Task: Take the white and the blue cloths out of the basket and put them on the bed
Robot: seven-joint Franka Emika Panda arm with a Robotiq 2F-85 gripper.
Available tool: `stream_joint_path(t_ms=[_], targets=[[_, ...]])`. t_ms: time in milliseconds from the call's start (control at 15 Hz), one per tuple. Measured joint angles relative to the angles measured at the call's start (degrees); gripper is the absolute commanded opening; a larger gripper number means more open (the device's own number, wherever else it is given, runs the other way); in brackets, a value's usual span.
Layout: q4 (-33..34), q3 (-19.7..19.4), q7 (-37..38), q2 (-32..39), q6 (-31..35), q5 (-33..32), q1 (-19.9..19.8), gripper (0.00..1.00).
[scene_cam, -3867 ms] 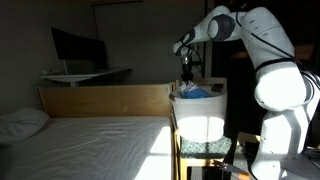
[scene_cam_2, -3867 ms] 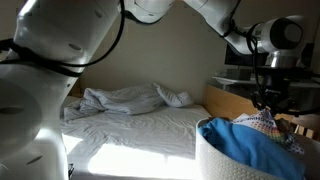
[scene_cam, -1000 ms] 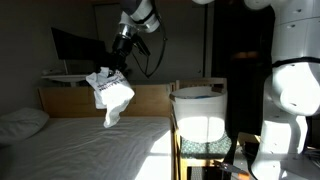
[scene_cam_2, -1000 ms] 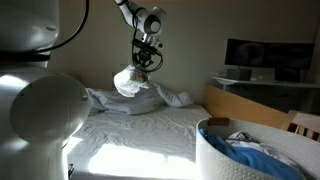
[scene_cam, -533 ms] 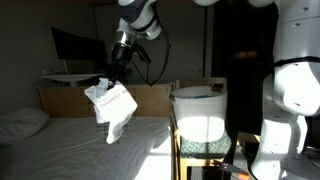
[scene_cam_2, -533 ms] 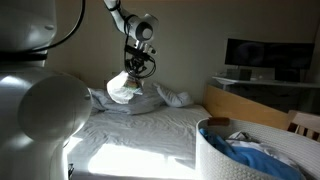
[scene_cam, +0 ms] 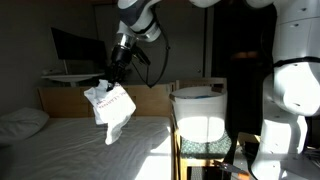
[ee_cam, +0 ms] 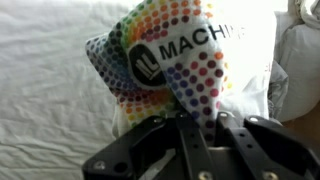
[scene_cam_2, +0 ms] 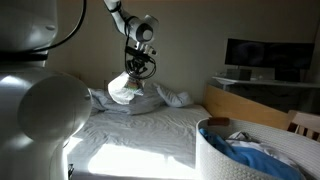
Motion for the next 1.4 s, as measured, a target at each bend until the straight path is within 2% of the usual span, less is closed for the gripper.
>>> stream_joint_path(t_ms=[333,600,933,1200,1267,1400], targets=[[2.8,1.5,6.9,9.9,10.8,-0.7,1.8,0.10],[9.2,1.7,17.6,21.3,15.2,-9.1,5.1,0.10],[18.6,-3.9,32.6,37.2,15.2,-21.5,10.7,0.10],[27.9,-7.7,39.0,48.3,12.7,-23.8,12.9,0.09],[30.0,-8.1,39.7,50.3,11.3,-23.9,13.0,0.17],[33.8,-8.2,40.2,53.1,8.1,-23.9,13.0,0.17]])
